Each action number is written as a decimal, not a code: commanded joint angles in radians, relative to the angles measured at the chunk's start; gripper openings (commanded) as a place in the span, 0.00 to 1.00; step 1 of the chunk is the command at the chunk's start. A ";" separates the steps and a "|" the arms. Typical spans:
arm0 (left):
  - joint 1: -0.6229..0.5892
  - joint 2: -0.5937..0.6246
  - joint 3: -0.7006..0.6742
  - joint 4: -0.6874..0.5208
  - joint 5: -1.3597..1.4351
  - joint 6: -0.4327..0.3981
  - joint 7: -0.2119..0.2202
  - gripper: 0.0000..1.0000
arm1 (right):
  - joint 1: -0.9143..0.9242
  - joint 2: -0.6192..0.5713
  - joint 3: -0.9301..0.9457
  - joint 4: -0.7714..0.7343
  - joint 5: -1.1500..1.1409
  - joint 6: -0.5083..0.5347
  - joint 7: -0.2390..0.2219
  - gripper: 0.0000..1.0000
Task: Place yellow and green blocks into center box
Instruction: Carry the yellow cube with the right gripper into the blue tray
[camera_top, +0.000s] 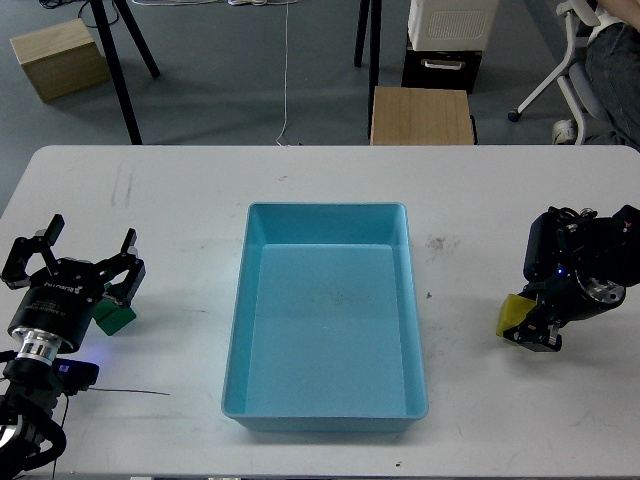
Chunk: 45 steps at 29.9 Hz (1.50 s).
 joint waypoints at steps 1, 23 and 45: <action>0.000 0.001 0.000 0.000 0.000 0.000 0.000 1.00 | 0.118 0.007 0.013 0.000 0.011 -0.004 0.000 0.10; 0.001 0.033 -0.032 0.000 -0.001 0.000 0.000 1.00 | 0.470 0.593 -0.124 -0.035 0.332 0.005 0.000 0.13; 0.005 0.033 -0.034 0.000 -0.001 0.000 0.000 1.00 | 0.335 0.678 -0.220 -0.181 0.364 0.005 0.000 0.21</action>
